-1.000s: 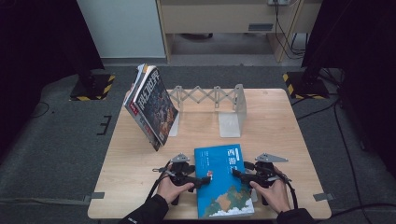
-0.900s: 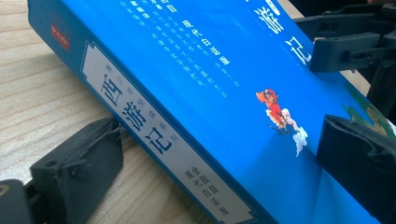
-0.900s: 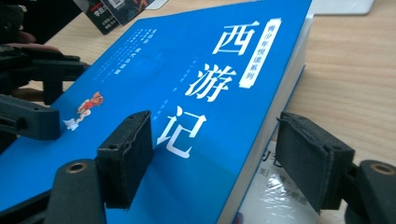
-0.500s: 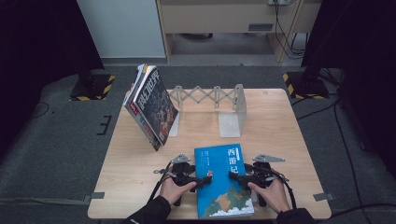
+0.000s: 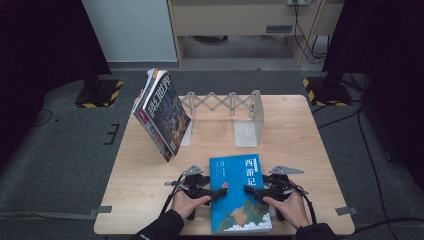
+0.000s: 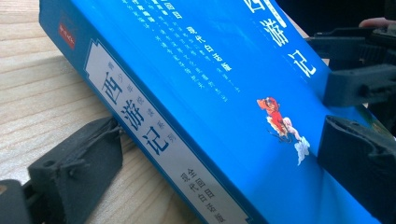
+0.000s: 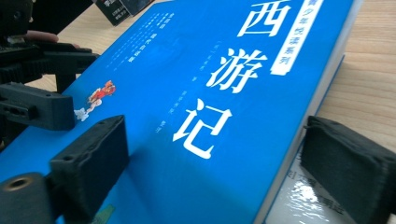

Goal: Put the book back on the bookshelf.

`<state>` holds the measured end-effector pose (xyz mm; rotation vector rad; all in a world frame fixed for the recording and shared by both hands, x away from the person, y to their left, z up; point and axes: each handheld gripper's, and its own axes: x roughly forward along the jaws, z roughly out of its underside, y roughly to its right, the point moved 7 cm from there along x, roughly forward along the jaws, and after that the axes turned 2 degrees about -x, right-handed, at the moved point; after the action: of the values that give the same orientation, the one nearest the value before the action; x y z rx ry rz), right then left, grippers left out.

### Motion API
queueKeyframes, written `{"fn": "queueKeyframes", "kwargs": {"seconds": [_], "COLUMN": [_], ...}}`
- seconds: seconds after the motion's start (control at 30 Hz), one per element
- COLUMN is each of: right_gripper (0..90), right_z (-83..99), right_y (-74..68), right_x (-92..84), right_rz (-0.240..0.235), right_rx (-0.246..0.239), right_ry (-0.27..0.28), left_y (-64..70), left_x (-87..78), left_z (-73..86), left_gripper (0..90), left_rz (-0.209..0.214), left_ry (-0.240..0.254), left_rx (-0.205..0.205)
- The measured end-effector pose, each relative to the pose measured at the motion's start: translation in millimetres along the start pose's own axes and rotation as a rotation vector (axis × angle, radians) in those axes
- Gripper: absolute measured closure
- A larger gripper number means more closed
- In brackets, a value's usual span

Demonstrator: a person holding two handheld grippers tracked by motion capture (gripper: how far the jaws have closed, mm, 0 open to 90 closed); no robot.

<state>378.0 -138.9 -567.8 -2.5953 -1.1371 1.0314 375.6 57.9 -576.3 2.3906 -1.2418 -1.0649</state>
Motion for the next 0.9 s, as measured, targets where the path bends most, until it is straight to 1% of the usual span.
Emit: {"fn": "queueKeyframes", "kwargs": {"seconds": [0.13,0.23,0.3,0.37,0.43,0.47,0.57,0.6,0.67,0.7,0.8,0.83,0.9], "right_gripper": [13.5,13.5,13.6,13.7,13.9,14.0,14.0,14.1,14.5,14.8,16.6,17.3,19.5], "right_z": [-0.4,-0.4,-0.5,-0.4,-0.4,-0.3,-0.4,-0.4,-0.7,-0.6,-0.5,-0.4,-1.1], "right_y": [1.9,2.1,2.2,1.9,2.0,2.0,2.1,2.3,2.3,2.0,3.6,4.1,5.0], "right_x": [-2.1,-2.2,-2.1,-2.2,-2.2,-2.3,-2.3,-2.5,-2.7,-3.2,-5.6,-6.4,-7.0], "right_rz": [-0.007,-0.006,-0.004,-0.003,-0.002,-0.001,0.001,0.002,0.003,0.002,0.001,-0.002,-0.003], "right_rx": [0.023,0.021,0.017,0.017,0.016,0.015,0.012,0.009,0.011,0.017,0.018,0.021,0.026], "right_ry": [0.0,0.0,0.003,0.004,0.005,0.005,0.007,0.007,0.008,0.005,0.001,0.0,0.007], "left_y": [-0.1,-1.3,-0.5,0.0,0.6,0.5,1.3,1.6,2.8,3.7,6.9,8.9,12.6], "left_x": [-0.1,-1.4,-2.2,-2.4,-2.5,-2.5,-2.9,-3.1,-4.4,-5.8,-10.8,-11.9,-11.6], "left_z": [-0.2,-0.5,-0.5,-0.2,0.1,0.2,0.3,0.3,-1.2,-3.0,-9.7,-11.6,-12.6], "left_gripper": [0.0,0.2,4.4,6.3,10.4,11.0,13.5,14.9,17.7,19.8,28.1,29.4,32.1], "left_rz": [0.005,0.018,0.035,0.041,0.058,0.058,0.076,0.078,0.09,0.092,0.106,0.113,0.127], "left_ry": [-0.006,-0.01,-0.017,-0.019,-0.016,-0.016,-0.025,-0.026,-0.024,-0.02,-0.004,0.003,0.002], "left_rx": [0.004,0.006,-0.017,-0.025,-0.049,-0.048,-0.072,-0.073,-0.066,-0.069,-0.045,-0.036,-0.024]}}
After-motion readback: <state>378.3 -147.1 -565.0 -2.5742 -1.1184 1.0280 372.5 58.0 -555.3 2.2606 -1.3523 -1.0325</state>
